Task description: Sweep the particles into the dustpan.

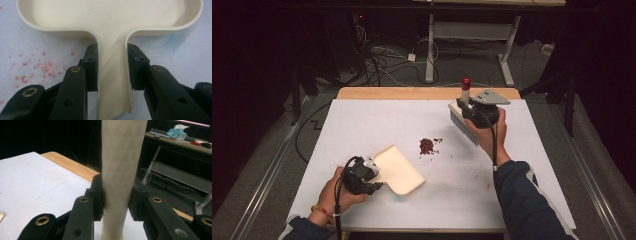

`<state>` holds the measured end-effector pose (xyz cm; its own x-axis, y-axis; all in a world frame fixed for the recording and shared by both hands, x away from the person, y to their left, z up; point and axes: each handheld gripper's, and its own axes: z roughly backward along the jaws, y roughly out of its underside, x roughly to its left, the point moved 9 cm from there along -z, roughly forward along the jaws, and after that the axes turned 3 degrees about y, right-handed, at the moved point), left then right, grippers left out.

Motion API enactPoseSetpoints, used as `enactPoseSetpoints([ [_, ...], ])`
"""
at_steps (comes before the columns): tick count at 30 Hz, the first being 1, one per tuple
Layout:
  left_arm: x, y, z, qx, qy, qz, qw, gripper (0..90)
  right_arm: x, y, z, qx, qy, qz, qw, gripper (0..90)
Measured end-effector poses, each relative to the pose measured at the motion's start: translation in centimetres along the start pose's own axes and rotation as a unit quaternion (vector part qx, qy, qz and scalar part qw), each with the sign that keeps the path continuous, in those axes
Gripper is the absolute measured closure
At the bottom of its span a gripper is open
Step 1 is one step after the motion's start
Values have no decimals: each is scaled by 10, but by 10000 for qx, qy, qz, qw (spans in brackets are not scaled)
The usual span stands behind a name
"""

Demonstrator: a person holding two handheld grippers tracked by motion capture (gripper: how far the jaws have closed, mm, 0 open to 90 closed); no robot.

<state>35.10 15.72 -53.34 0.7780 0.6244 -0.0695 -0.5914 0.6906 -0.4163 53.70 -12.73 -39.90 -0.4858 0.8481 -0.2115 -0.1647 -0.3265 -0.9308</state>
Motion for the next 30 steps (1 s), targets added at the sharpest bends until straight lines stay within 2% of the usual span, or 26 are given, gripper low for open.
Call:
enactPoseSetpoints([
  [3,1,1,-1,6,7,-15,10000,644,9,3,-8,19,-119,-16,9999,707],
  [6,1,1,-2,6,22,-2,10000,644,26,8,-19,109,-289,81,9995,708],
  [7,1,1,-2,7,20,0,10000,644,26,8,-19,109,-289,81,9995,708],
  [8,1,1,-3,7,22,5,10000,644,35,12,-22,172,-397,138,9990,708],
  [11,1,1,-4,-27,49,58,10000,644,43,13,-23,143,-452,183,9987,708],
  [12,1,1,-5,-5,36,63,10000,643,52,14,-21,104,-536,220,9983,708],
  [16,0,0,-5,6,13,64,10000,643,64,16,-18,59,-685,263,9973,708],
  [17,0,0,-5,-1,-4,63,10000,643,71,17,-15,25,-806,277,9964,706],
  [18,0,-2,-5,14,-30,63,10000,643,80,19,-11,7,-1037,330,9941,702],
  [19,0,-2,-5,14,-30,63,10000,643,80,19,-11,7,-1037,330,9941,702],
  [20,0,-2,-6,28,-57,49,10000,643,88,20,-7,-75,-1128,376,9929,702],
  [25,-2,-7,-8,49,-81,39,9999,643,95,20,-1,-185,-1254,252,9916,703],
  [30,-2,-10,-10,94,-59,25,9999,643,104,18,3,-248,-1381,253,9898,704],
])
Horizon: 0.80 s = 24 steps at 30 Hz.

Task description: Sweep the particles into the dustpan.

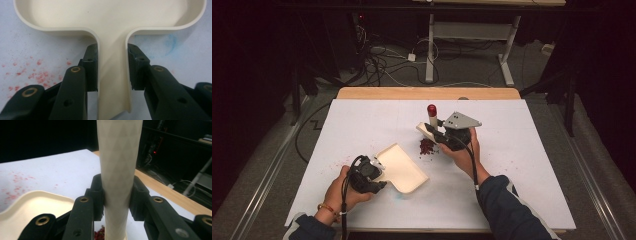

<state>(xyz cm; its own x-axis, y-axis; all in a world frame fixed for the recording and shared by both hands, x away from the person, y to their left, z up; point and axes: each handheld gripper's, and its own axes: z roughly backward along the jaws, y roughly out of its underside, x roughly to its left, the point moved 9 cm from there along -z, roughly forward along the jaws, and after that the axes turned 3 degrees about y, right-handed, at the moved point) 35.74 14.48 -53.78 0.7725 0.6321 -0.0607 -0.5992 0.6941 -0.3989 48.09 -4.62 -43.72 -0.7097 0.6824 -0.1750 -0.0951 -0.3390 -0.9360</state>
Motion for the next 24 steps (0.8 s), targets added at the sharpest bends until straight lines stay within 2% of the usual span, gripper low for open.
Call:
enactPoseSetpoints([
  [10,-2,-10,-4,120,47,78,9999,643,24,-4,-2,2,-12,-28,10000,704],
  [12,-3,-11,-5,149,63,99,9998,643,28,-5,-2,-20,-38,-104,9999,704],
  [14,-3,-13,-6,164,50,97,9998,643,37,-7,0,-70,-155,-202,9997,706],
  [18,-3,-15,-8,204,65,96,9997,643,47,-10,2,-100,-239,-239,9994,706],
  [20,-3,-16,-9,206,76,124,9997,643,60,-13,4,-131,-393,-265,9988,708],
  [24,-3,-15,-10,215,90,149,9996,643,71,-16,4,-117,-468,-220,9986,707],
])
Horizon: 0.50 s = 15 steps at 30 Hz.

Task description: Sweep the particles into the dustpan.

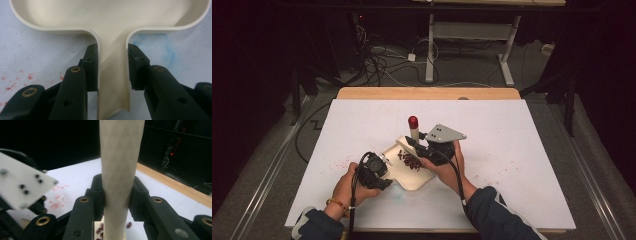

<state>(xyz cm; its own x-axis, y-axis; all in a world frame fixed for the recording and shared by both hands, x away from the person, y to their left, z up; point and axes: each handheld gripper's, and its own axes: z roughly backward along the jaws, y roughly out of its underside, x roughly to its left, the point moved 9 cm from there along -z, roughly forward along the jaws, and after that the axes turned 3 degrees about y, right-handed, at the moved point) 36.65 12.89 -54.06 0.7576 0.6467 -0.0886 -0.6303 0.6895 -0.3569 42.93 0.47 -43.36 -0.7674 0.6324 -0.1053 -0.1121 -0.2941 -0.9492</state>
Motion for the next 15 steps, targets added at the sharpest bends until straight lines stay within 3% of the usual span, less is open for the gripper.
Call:
enactPoseSetpoints([
  [1,0,0,0,9,-19,-21,10000,643,7,-3,0,-17,-36,47,10000,708],
  [6,0,0,0,1,-10,-7,10000,643,15,-6,0,-22,2,232,9997,708],
  [10,1,1,0,0,1,-18,10000,643,11,-12,3,-127,133,351,9992,709],
  [15,1,1,0,11,25,-44,10000,642,-9,-30,17,-360,344,323,9982,708],
])
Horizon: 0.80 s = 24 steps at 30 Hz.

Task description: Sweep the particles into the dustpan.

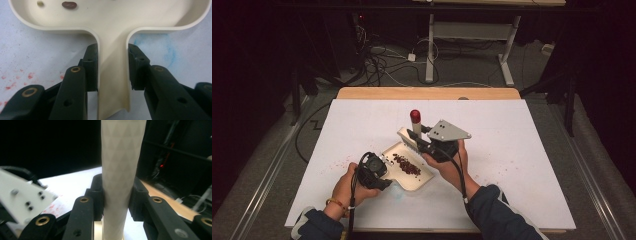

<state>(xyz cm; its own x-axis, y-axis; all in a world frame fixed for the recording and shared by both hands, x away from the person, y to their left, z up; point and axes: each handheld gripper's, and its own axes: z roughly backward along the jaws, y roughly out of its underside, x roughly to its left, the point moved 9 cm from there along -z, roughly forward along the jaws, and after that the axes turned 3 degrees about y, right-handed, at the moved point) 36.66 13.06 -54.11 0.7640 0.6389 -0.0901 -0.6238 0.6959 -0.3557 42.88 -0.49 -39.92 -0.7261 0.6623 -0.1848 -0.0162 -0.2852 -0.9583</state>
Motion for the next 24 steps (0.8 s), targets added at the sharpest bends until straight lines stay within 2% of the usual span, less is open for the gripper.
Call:
enactPoseSetpoints([
  [1,1,0,0,5,-15,-18,10000,643,-5,-3,2,-41,56,-2,10000,708],
  [2,0,0,-1,7,-5,-5,10000,643,-16,-6,5,-98,163,-53,9998,708],
  [4,0,1,-2,11,-17,-14,10000,643,-21,-6,6,-112,222,-45,9997,708],
  [6,1,1,-2,-5,-12,-32,10000,643,-38,0,3,-57,401,-46,9992,708],
  [8,1,1,-2,7,-7,-57,10000,643,-42,3,0,-30,437,-21,9990,708],
  [9,1,1,-2,11,-7,-67,10000,642,-45,6,-3,4,506,17,9987,708],
  [12,1,1,-2,12,14,-73,10000,643,-50,16,-16,106,633,344,9973,708],
  [13,2,1,-2,15,4,-78,10000,643,-50,22,-25,173,662,391,9969,708],
  [16,1,2,-2,17,26,-19,10000,643,-48,27,-32,181,579,353,9975,708],
  [17,1,2,-1,38,47,3,10000,643,-40,31,-37,211,423,342,9983,708],
  [19,3,5,0,67,90,40,9999,643,-36,32,-39,215,362,329,9986,708],
  [21,5,7,2,73,125,86,9999,643,-24,35,-43,196,184,309,9992,708],
  [22,5,9,2,67,156,138,9998,643,-24,35,-43,196,184,309,9992,708],
  [24,7,10,3,55,174,133,9997,643,-15,35,-45,215,138,406,9988,708],
])
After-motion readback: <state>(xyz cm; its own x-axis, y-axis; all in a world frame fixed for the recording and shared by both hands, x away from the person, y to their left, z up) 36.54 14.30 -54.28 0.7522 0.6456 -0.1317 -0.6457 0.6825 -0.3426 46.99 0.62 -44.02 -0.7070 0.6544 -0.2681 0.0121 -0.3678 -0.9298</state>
